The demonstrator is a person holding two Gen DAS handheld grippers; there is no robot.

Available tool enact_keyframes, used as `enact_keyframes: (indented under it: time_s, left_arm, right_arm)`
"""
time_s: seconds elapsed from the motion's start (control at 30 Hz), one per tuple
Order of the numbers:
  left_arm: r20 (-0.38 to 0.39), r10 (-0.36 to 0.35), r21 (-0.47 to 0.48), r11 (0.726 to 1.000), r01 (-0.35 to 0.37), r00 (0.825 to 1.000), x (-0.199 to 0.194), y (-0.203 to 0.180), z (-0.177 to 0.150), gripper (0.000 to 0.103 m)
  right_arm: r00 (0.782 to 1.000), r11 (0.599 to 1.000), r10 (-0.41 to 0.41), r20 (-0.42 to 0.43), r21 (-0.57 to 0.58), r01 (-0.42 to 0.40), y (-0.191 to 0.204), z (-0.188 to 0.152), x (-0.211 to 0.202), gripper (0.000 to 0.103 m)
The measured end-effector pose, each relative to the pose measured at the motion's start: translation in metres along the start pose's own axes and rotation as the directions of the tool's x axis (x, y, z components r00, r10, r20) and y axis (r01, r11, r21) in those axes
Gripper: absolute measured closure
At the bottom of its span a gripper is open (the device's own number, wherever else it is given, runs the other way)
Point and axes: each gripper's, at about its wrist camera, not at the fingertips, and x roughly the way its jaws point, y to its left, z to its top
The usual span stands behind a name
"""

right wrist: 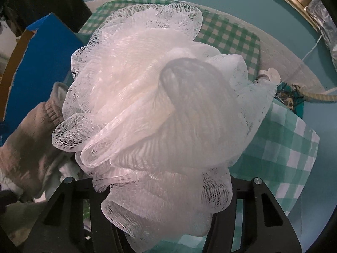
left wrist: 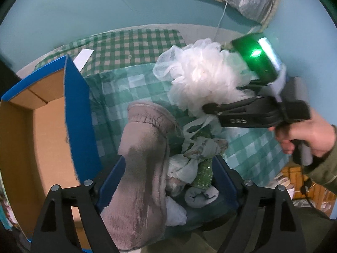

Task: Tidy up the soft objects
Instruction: 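Close the right tool on the white mesh bath puff and lift it, then carry the grey sock and bath puff together over the cardboard box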

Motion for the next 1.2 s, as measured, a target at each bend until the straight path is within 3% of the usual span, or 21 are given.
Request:
enact_keyframes:
  time_s: [0.57, 0.67, 1.0, 1.1, 1.2]
  left_arm:
    - [-0.102, 0.079, -0.014, 0.997, -0.081, 0.992, 0.047, 0.004, 0.016, 0.014]
    - [-0.113, 0.089, -0.004, 0.996, -0.09, 0.99, 0.051, 0.003, 0.017, 0.009]
    - [-0.17, 0.125, 0.01, 0.992, -0.125, 0.977, 0.077, 0.009, 0.021, 0.007]
    - [-0.174, 0.113, -0.017, 0.993, -0.118, 0.978, 0.079, 0.016, 0.02, 0.011]
    - [-0.195, 0.126, -0.043, 0.99, -0.137, 0.973, 0.082, 0.025, 0.019, 0.032]
  right_arm:
    - [0.996, 0.996, 0.014, 0.089, 0.091, -0.022, 0.006, -0.038, -0.063, 0.05]
    - [0.995, 0.995, 0.014, 0.1, 0.101, -0.024, 0.001, -0.038, -0.064, 0.05]
    - [0.992, 0.991, 0.029, 0.12, 0.124, -0.044, -0.003, -0.044, -0.074, 0.05]
    - [0.992, 0.991, 0.033, 0.118, 0.127, -0.048, -0.005, -0.041, -0.072, 0.05]
    - [0.993, 0.99, 0.037, 0.115, 0.13, -0.052, -0.016, -0.041, -0.067, 0.05]
